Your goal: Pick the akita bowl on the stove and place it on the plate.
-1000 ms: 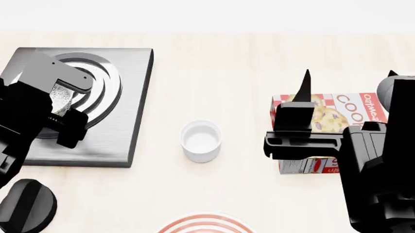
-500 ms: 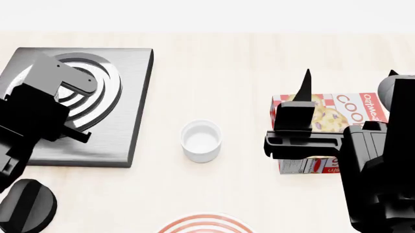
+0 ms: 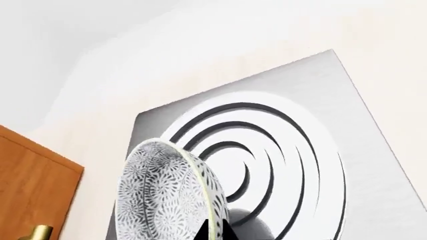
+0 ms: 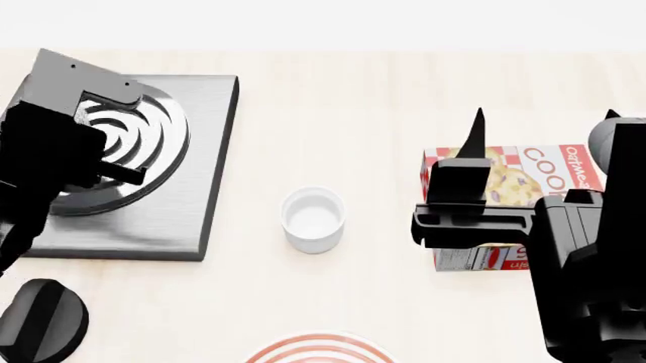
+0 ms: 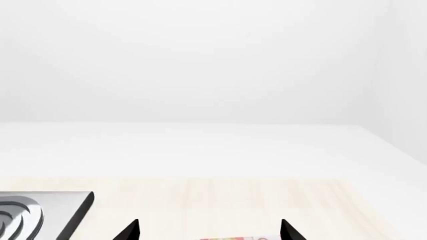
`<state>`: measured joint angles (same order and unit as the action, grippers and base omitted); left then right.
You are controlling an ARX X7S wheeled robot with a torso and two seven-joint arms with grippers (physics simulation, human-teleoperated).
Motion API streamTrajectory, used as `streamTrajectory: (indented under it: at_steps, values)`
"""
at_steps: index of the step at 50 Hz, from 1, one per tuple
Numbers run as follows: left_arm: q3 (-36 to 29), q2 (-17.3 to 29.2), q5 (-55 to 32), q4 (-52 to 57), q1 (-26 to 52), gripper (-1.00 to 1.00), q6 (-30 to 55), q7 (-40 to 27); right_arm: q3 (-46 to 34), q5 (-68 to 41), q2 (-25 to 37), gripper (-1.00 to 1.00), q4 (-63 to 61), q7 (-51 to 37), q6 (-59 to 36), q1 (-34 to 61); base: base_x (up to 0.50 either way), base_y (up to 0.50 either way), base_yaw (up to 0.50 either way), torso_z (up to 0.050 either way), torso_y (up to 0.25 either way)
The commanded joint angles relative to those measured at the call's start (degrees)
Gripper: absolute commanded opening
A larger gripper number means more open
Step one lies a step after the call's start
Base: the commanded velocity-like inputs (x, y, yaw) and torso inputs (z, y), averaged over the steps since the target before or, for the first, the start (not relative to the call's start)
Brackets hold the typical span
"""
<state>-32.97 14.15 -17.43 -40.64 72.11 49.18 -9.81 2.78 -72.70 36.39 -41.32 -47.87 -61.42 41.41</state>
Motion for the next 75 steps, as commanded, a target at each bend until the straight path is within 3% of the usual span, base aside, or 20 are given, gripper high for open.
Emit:
streamTrajectory:
  at_steps: [1,8,15,22,30,37,44,57,75]
  values:
    - [7.6,-1.3,-1.9,0.9,4.6,-1.0,-3.9,-4.3,-0.2,0.1,0.2,1.0,0.1,0.1,0.4,-0.1,0.0,0.0,0.0,0.0,0.0]
    - [10.3,-1.4,-4.0,7.7,8.4,-1.0,-3.0,-5.2,-0.3,0.1,0.3,1.0,0.1,0.0,0.5,-0.1,0.0,0.0,0.0,0.0,0.0]
    - [5.6,0.8,-4.7,21.6,8.5,-1.0,1.4,-1.5,-0.4,0.1,0.4,1.0,0.1,0.0,0.7,-0.1,0.0,0.0,0.0,0.0,0.0]
    - [-5.3,7.9,-2.4,37.1,8.3,-1.0,2.3,6.0,-0.5,0.0,0.5,1.0,0.1,-0.1,0.8,-0.1,0.0,0.0,0.0,0.0,0.0]
    - [-12.2,16.2,-1.7,52.9,9.1,-1.0,2.8,12.9,-0.7,-0.1,0.6,1.0,0.1,-0.2,1.0,-0.1,0.0,0.0,0.0,0.0,0.0]
    - [-16.5,20.0,-0.3,61.4,10.7,-1.0,3.1,16.0,-0.8,-0.1,0.6,1.0,0.2,-0.2,1.1,-0.2,0.0,0.0,0.0,0.0,0.0]
    - [-23.6,27.4,3.1,72.7,11.6,-1.0,-3.1,22.4,-0.9,-0.1,0.7,1.0,0.2,-0.2,1.3,-0.2,0.0,0.0,0.0,0.0,0.0]
    - [-28.8,36.2,6.1,82.5,12.2,-1.0,-13.5,30.9,-1.1,-0.2,0.9,1.0,0.2,-0.3,1.5,-0.2,0.0,0.0,0.0,0.0,0.0]
    - [-34.9,40.7,11.2,88.1,11.0,-1.0,-13.8,34.5,-1.4,-0.3,1.2,1.0,0.3,-0.4,1.9,-0.1,0.0,0.0,0.0,0.0,0.001]
